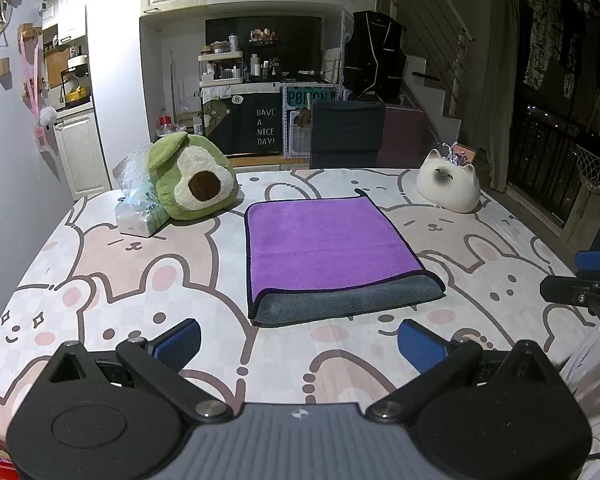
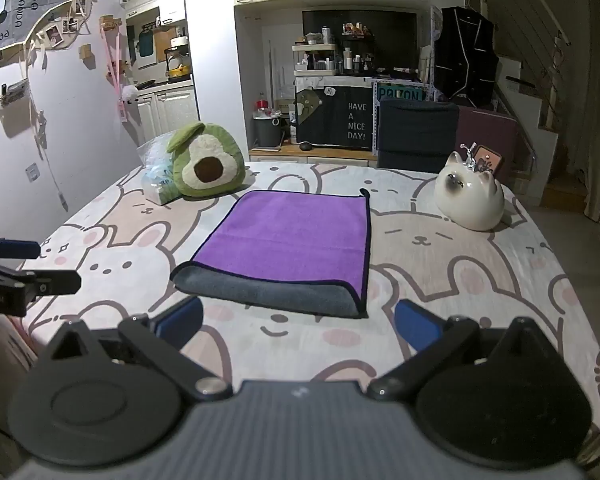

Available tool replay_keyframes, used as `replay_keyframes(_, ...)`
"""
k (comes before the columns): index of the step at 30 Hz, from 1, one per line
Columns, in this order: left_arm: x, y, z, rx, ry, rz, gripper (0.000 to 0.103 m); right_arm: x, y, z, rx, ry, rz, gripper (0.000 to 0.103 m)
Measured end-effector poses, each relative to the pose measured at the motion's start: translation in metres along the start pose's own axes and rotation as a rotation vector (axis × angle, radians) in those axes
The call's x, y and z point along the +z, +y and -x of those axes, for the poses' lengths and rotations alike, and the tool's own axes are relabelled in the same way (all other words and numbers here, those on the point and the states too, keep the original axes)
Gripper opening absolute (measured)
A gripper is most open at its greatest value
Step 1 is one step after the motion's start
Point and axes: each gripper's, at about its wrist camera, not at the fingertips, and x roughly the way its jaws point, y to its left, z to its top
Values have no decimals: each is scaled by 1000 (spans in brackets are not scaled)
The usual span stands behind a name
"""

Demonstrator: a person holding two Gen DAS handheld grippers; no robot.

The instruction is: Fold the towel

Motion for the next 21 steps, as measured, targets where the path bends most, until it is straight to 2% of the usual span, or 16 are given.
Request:
replay_keyframes(13,4,-1,0,0,-10,-3,103,0,0,0,-5,-6,2,103)
replay_keyframes(21,7,-4,-1,1,-20,-6,103,2,1,1,-42,-11,24,103)
